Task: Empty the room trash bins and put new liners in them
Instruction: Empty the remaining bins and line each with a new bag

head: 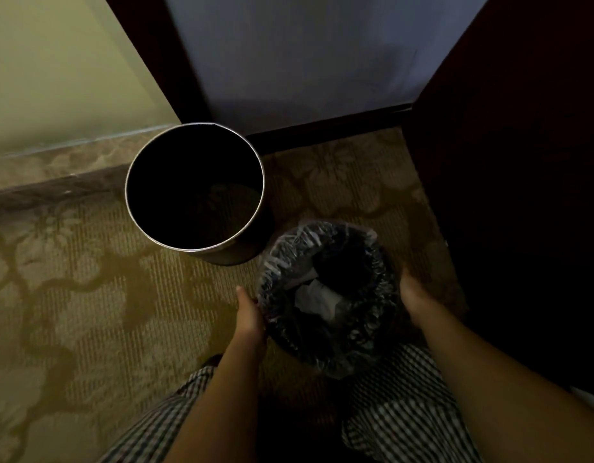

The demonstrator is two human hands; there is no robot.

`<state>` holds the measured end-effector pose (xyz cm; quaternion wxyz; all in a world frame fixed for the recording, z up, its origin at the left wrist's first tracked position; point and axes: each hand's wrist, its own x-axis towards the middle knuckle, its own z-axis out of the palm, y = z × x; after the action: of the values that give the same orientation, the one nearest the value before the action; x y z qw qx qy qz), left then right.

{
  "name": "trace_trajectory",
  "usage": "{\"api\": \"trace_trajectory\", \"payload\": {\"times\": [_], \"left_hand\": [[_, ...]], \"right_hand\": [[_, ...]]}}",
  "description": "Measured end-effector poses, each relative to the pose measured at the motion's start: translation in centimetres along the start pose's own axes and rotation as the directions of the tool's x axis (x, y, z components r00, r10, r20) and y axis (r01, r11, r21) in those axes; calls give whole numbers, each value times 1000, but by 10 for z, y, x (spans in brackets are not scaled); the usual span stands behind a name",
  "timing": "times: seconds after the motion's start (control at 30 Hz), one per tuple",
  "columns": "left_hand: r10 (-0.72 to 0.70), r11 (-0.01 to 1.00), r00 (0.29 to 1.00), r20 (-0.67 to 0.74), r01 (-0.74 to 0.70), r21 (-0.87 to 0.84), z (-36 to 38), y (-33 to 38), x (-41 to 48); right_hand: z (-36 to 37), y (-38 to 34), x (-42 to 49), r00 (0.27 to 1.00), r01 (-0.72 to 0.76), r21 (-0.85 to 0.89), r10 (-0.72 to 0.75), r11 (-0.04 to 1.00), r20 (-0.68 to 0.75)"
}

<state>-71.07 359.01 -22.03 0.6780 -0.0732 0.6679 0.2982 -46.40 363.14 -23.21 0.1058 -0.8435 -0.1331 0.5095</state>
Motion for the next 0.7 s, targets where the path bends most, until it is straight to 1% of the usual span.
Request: {"api": "trace_trajectory", "payload": {"times": [0.03, 0.1, 0.13, 0.2, 0.23, 0.3, 0.37, 0.43, 0.5, 0.57, 0.7], "left_hand": [[-15, 1000, 1000, 16, 15, -13, 1, -1, 4], [-33, 999, 999, 25, 33, -24, 3, -2, 8], [-38, 999, 999, 26, 39, -31, 3, -2, 10], [-42, 998, 999, 10, 42, -46, 3, 0, 11], [-39, 998, 999, -12, 38, -56, 2, 0, 11], [-17, 998, 995, -93, 11, -61, -1, 0, 14], [46, 998, 987, -155, -50, -24, -3, 0, 13], [92, 996, 981, -174, -92, 3, 0, 2, 2], [157, 986, 966, -206, -142, 85, 2, 4, -8], [218, 967, 951, -218, -180, 179, 1, 8, -16], [173, 961, 966, -194, -123, 248, -4, 19, -36]], "right_hand": [[2, 8, 10, 1000, -10, 30, 9, 1000, 30], [1, 33, 50, 998, 19, 86, -23, 996, 56], [2, 38, 56, 997, 36, 117, -45, 992, 67], [5, 22, 24, 993, -1, 144, -16, 990, 115], [5, 16, 14, 991, -15, 126, -2, 992, 135], [4, 14, 8, 988, -46, 112, 29, 993, 151], [3, 12, 4, 987, -57, 98, 42, 994, 152], [0, 16, 17, 989, -52, 101, 37, 994, 141], [-1, 26, 44, 998, 3, 43, -6, 999, 69], [-5, 20, 35, 998, 58, -28, -57, 998, 35], [-18, -14, -31, 995, 72, -81, -66, 994, 77]]}}
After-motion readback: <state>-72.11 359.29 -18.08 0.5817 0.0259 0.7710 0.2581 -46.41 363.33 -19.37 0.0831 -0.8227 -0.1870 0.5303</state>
